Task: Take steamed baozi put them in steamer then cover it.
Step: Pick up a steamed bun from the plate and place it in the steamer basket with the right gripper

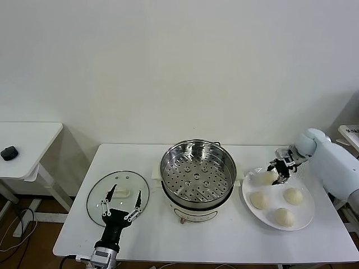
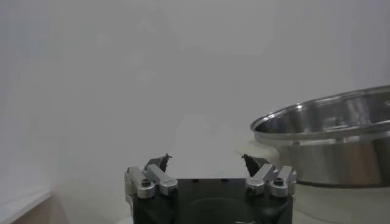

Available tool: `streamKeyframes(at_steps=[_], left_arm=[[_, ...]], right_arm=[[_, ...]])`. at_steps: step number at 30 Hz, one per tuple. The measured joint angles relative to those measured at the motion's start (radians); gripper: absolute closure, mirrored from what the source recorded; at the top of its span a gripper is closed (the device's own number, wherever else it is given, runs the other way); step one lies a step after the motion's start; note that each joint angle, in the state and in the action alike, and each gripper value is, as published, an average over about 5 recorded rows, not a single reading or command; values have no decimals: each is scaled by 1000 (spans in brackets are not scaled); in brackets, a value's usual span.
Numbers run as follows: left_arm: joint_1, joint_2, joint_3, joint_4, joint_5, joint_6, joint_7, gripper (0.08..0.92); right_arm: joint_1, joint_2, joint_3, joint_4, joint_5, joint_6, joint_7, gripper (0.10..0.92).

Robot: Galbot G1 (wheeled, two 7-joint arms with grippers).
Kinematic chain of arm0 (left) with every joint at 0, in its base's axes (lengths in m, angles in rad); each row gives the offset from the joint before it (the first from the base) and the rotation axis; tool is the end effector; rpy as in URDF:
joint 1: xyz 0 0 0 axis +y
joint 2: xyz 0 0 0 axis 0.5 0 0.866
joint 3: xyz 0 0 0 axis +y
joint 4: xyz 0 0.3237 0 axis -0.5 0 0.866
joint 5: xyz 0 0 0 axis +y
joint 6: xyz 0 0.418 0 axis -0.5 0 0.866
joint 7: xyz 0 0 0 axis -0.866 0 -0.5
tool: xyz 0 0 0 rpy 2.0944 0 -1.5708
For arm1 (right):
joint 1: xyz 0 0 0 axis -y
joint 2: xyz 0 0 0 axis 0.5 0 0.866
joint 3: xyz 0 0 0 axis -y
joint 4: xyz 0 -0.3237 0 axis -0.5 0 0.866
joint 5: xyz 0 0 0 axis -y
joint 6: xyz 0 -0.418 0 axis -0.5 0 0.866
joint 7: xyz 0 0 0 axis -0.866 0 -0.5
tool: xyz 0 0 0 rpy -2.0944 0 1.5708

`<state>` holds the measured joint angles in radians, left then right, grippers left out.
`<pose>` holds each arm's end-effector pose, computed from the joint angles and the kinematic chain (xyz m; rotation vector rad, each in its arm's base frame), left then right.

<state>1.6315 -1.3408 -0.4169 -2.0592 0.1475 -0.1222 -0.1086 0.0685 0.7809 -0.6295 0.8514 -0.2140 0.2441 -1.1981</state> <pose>0.2327 -0.0092 -0.3135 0.1946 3.0631 0.4227 0.6182 -0.2233 -0.1605 1.3687 -1.3719 1.4919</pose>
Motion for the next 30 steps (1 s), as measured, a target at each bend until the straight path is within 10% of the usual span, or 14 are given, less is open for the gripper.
streamKeyframes(at_steps=[30], left_arm=[[13,-1,-4,-31,-6,-4,-6,177]], right_arm=[[355,285,-325,298,38,421,-42,389]])
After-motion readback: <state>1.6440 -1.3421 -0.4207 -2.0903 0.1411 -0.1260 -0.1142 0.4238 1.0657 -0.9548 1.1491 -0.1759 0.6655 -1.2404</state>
